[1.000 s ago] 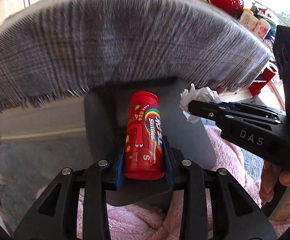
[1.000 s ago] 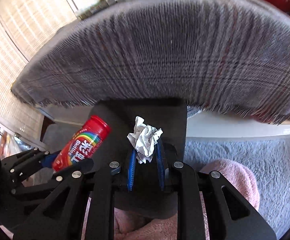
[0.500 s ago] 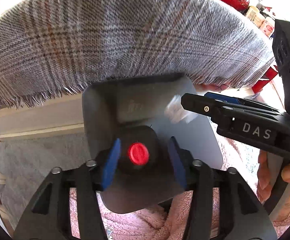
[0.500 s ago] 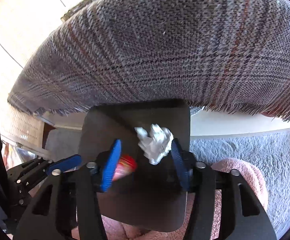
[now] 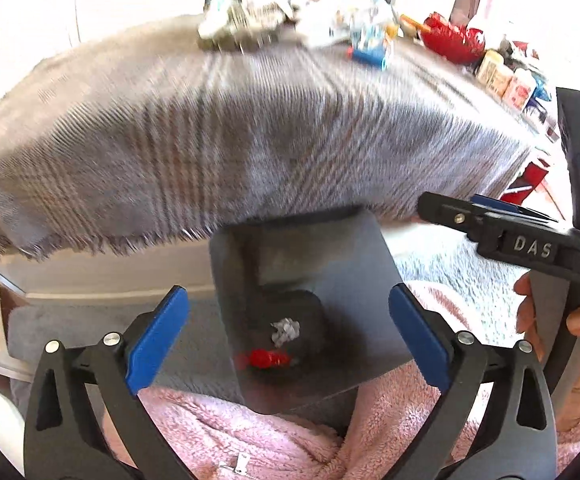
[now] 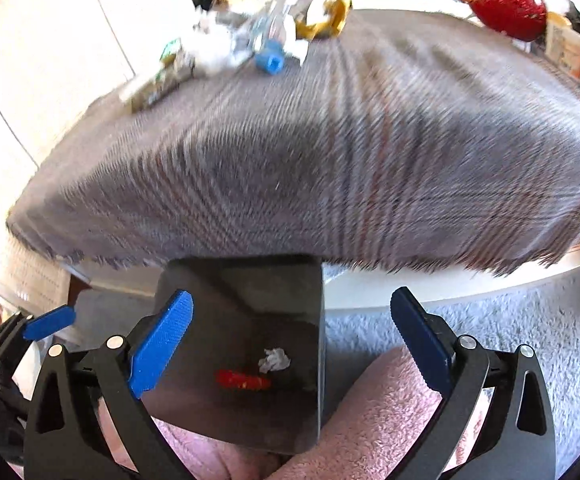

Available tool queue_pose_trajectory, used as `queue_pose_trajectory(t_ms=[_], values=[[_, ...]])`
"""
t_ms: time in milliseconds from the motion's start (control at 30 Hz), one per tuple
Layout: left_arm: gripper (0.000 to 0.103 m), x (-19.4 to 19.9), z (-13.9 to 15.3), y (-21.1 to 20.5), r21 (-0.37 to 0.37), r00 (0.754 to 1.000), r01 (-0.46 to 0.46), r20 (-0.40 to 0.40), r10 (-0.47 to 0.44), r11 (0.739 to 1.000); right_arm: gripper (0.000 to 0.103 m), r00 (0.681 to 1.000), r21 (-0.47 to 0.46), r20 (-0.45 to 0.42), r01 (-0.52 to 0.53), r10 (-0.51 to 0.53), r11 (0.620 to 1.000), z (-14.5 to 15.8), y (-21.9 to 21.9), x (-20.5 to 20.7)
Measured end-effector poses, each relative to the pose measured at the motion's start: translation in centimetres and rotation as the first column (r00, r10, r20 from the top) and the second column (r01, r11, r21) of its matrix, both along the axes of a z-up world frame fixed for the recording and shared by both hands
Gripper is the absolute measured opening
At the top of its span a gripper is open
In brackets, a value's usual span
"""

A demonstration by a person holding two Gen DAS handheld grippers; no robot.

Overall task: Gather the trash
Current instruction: 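Lower both tools below the table edge and release tube and foil into the bin, then grasp the white marker with the left tool while the right tool grasps the blue-capped bottle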

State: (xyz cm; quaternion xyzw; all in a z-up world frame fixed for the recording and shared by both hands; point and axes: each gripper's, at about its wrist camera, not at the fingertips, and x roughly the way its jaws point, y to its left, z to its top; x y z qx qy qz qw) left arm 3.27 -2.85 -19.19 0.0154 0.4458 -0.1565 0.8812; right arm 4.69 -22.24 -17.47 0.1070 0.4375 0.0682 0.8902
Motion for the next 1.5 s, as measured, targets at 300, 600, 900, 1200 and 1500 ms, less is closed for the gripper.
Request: queue_pose_trajectory(t_ms=[300, 600, 900, 1200, 1500], values=[[0.095, -0.4, 3.6, 1.6, -0.023, 0.994, -0.034, 0.1, 0.036, 0.999, 0.1, 0.995, 0.021, 0.095, 0.04, -0.041, 0.999, 3.6, -2.3, -0.8], [0.095, 2.3, 6.7, 2.0, -0.057, 0.982, -0.051, 0.177, 0.061, 0.997, 0.1, 0.985, 0.023, 0.167, 0.039, -0.043, 0.999, 6.2, -2.2, 2.2], [0.095, 8.6, 8.2, 2.7, -0.025, 0.973, -0.067, 0.219, 0.071, 0.997, 0.1, 0.977, -0.008, 0.209, 0.038, -0.036, 0.999, 7.4, -1.6, 7.7], [0.074, 15.3, 8.3, 3.0, -0.025, 0.972, -0.072, 0.221, 0.076, 0.997, 0.099, 0.97, -0.015, 0.241, 0.022, -0.018, 1.0, 7.7, -1.1, 11.7], [0.05, 19.9, 7.1, 2.2, -0.03, 0.977, -0.044, 0.207, 0.05, 0.999, 0.087, 0.971, -0.013, 0.241, 0.0, 0.003, 1.0, 6.6, -0.5, 14.2]])
